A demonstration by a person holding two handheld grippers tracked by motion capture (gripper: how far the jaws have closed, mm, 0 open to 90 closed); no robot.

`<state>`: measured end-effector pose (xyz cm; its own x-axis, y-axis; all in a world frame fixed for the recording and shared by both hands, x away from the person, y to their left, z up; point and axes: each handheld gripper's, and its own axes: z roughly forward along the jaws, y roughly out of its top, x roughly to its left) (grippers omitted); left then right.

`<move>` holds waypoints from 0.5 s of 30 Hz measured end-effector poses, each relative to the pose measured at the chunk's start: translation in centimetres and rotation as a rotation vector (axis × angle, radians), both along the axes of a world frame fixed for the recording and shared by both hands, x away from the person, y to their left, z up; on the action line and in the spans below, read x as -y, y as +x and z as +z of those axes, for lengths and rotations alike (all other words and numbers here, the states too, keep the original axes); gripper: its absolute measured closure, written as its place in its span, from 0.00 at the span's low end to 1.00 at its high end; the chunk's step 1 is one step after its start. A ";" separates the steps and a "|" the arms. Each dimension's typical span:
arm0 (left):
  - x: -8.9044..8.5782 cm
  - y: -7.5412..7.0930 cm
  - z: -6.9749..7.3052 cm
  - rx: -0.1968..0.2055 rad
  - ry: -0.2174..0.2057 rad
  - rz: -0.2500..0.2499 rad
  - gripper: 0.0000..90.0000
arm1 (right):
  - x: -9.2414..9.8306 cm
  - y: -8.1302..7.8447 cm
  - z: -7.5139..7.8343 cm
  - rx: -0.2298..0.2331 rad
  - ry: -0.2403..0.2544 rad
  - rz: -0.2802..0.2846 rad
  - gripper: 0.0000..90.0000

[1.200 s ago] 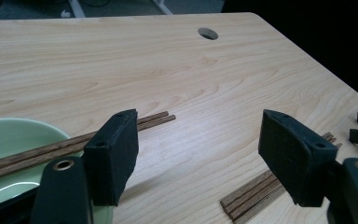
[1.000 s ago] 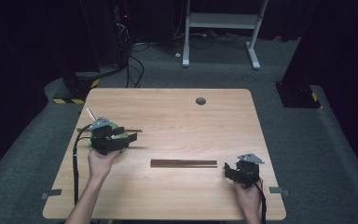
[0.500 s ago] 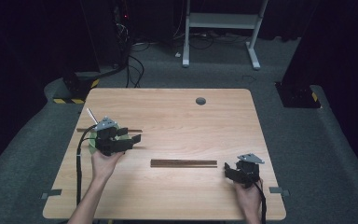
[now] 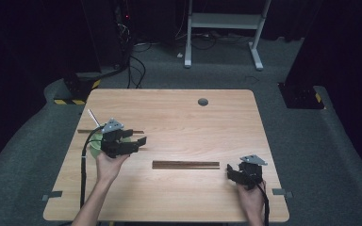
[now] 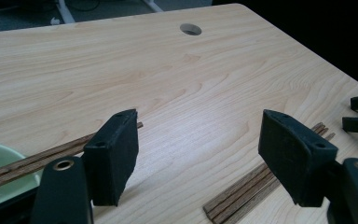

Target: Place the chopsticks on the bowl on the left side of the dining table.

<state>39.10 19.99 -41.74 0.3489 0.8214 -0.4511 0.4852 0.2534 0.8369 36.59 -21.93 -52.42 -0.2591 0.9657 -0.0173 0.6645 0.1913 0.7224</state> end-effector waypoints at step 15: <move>1.1 -0.2 -0.4 0.009 0.036 -0.013 0.32 | 0.0 0.0 0.0 0.000 0.000 0.000 0.26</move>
<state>38.91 18.86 -42.14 0.3631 0.8325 -0.4184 0.4809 0.2171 0.8495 36.58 -21.93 -52.42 -0.2593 0.9656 -0.0175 0.6645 0.1915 0.7223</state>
